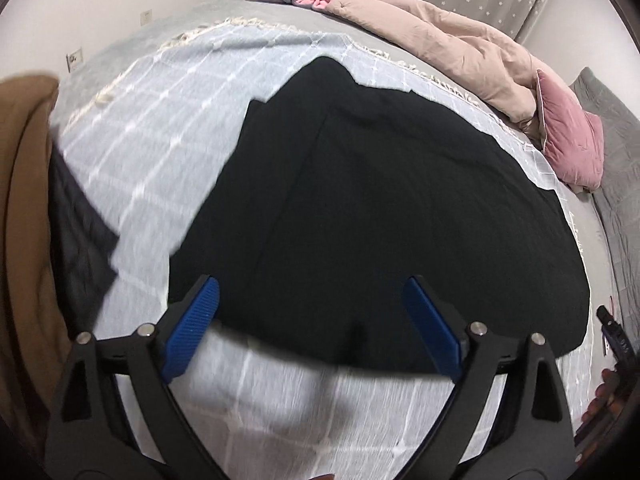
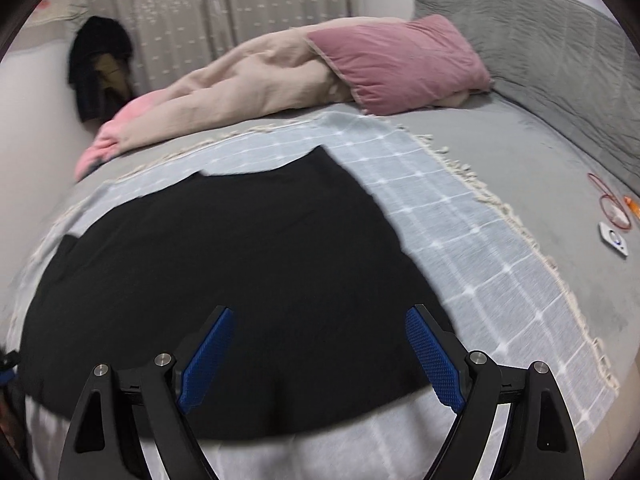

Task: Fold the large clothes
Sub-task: 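Release the folded coat and open both grippers above it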

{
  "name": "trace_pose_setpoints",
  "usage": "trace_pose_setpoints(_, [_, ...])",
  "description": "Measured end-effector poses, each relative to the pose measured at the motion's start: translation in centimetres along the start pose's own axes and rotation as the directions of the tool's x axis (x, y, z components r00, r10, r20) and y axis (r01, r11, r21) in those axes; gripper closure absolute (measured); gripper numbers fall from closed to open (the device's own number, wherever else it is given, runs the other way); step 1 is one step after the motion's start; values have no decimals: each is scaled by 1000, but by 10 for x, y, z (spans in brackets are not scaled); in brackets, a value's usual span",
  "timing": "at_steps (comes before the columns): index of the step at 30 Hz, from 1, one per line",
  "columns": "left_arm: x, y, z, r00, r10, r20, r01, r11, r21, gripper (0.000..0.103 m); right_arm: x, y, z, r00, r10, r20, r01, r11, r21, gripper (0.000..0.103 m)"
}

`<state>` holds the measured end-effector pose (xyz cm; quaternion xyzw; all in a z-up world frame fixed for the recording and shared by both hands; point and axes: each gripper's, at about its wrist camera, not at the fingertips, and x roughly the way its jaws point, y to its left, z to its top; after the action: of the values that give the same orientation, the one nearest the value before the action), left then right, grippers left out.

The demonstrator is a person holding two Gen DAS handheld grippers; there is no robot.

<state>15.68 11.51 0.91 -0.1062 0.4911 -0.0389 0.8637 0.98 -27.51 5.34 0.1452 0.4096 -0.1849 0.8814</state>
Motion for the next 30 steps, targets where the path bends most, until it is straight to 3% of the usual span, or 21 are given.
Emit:
trace_pose_setpoints(3, [16,7,-18,998,-5,-56,4,999,-33,9,10,8,-15,998,5,-67,-6,1000,-14,14])
trace_pose_setpoints(6, [25,8,-30,996,-30,-89,25,998,-53,9,15,19,-21,997,10,-74,-14,998,-64,14])
trace_pose_setpoints(13, [30,6,-33,994,-55,-96,45,993,-108,9,17,55,-37,998,-32,-56,19,975,-219,14])
trace_pose_setpoints(30, [37,8,-38,989,-65,-135,41,984,-174,9,32,82,-52,994,-25,-106,-8,954,-299,14])
